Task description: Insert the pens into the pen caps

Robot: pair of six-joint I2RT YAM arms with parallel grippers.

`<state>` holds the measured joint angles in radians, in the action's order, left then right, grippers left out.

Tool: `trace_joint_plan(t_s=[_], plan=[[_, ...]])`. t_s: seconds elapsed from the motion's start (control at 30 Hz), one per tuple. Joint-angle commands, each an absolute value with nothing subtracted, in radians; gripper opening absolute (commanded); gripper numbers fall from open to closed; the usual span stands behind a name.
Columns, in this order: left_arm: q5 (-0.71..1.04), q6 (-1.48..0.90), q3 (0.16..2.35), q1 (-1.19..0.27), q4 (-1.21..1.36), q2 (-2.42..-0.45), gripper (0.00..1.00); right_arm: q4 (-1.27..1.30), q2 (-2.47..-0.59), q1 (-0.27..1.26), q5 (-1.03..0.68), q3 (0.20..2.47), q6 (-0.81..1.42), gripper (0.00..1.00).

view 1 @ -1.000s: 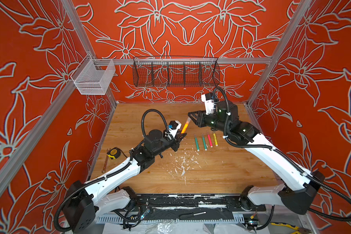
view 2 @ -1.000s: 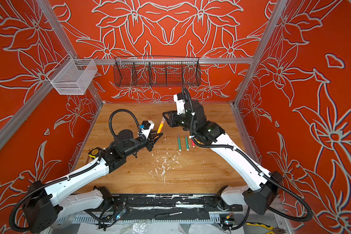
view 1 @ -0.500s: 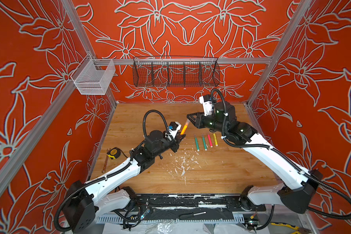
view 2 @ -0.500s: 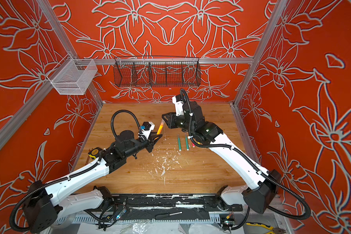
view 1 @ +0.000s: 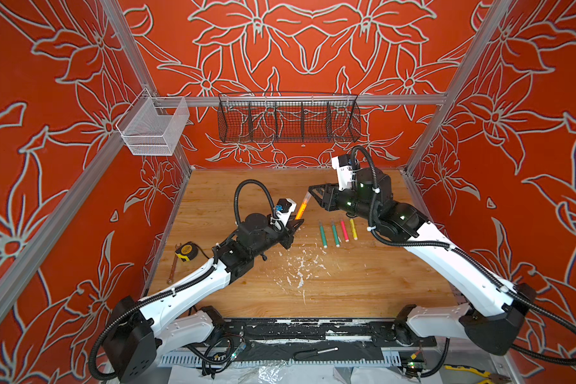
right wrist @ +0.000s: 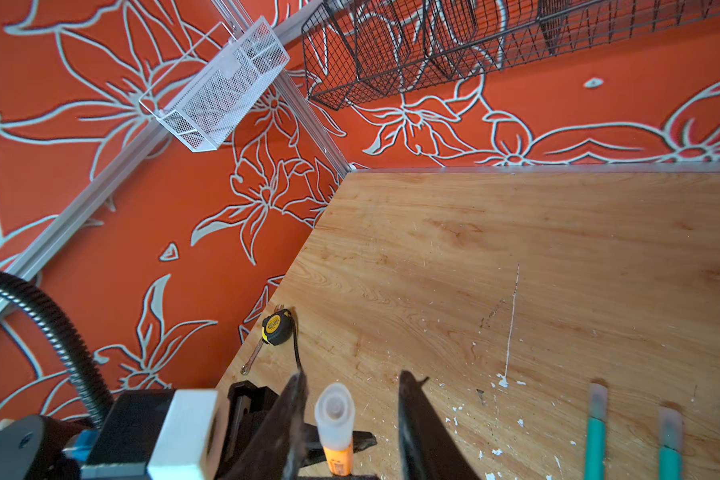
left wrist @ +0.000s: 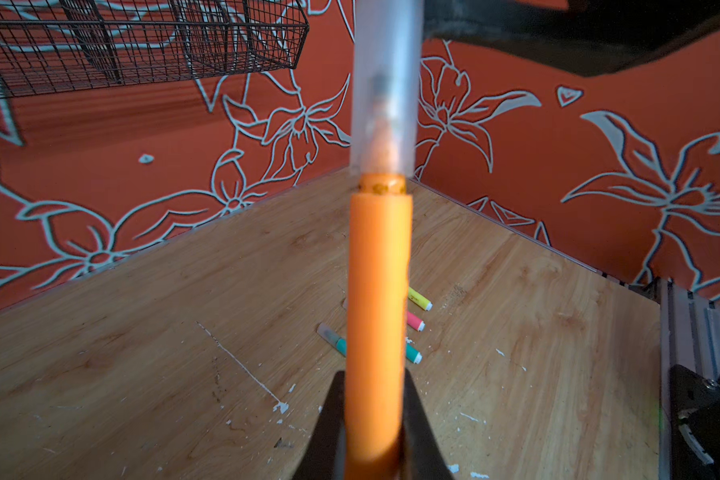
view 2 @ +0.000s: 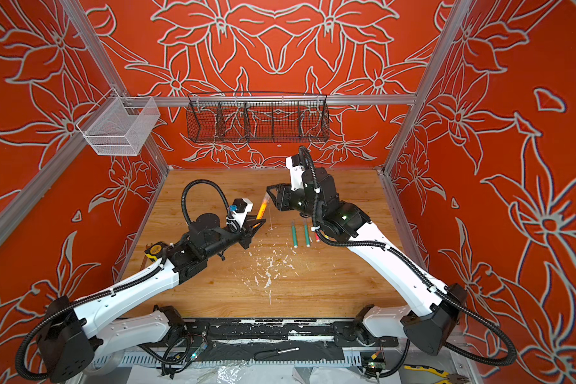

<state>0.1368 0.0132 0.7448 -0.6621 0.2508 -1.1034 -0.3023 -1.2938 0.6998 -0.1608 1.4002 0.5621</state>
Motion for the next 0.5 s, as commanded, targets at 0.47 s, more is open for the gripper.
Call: trace_joint_plan(t_s=[0.47], plan=[[0.156, 0.008, 0.781, -0.664, 0.264, -1.093, 0.0, -0.252, -1.361, 0.696, -0.239, 1.408, 0.587, 0.31]])
